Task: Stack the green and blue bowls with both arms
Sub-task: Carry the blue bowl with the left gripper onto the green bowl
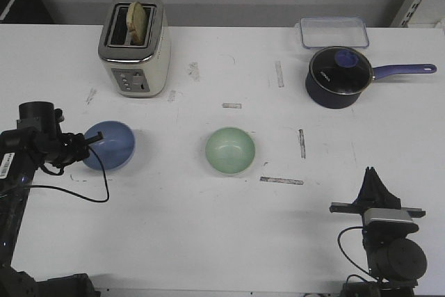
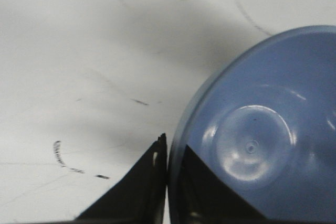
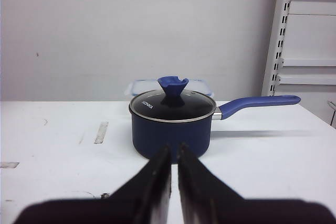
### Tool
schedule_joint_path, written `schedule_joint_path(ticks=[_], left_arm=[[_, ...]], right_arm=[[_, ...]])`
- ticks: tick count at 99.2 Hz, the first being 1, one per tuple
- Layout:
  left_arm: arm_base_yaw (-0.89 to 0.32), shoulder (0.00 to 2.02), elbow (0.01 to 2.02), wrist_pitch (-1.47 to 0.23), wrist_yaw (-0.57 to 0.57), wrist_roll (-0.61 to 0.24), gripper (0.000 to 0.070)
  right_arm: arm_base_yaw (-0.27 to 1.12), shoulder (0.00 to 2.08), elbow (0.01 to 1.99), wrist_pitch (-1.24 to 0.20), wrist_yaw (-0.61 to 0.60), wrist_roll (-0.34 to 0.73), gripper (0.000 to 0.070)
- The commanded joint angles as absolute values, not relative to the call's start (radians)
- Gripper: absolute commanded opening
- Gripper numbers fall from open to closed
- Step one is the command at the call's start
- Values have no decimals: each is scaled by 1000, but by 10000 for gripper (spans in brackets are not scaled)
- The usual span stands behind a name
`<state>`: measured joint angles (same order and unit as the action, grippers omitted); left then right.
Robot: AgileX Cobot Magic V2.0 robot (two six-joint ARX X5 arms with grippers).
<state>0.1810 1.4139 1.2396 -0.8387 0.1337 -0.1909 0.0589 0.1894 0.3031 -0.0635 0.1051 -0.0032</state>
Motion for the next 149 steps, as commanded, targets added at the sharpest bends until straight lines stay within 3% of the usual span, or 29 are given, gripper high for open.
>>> schedule_joint_path(ticks=[1, 19, 38, 71, 101, 134, 149], left_arm=[[135, 1427, 1291, -846, 139, -240, 1], [-37, 1438, 1362, -815, 139, -288, 1], [-204, 1510, 1428, -803, 139, -395, 1], [-427, 1713, 1605, -754, 139, -413, 1], [-545, 1803, 1639, -639, 139, -413, 1], [-582, 1847, 1639, -622, 139, -401, 7], [-584, 1853, 1639, -630, 139, -401, 101]], right_arm=[[60, 191, 300, -53, 105, -8, 13], [60, 191, 300, -53, 105, -8, 13], [60, 191, 300, -53, 105, -8, 13], [60, 191, 300, -53, 105, -8, 13], [60, 191, 300, -53, 105, -8, 13], [60, 191, 300, -53, 105, -8, 13], [60, 191, 300, -53, 105, -8, 13]])
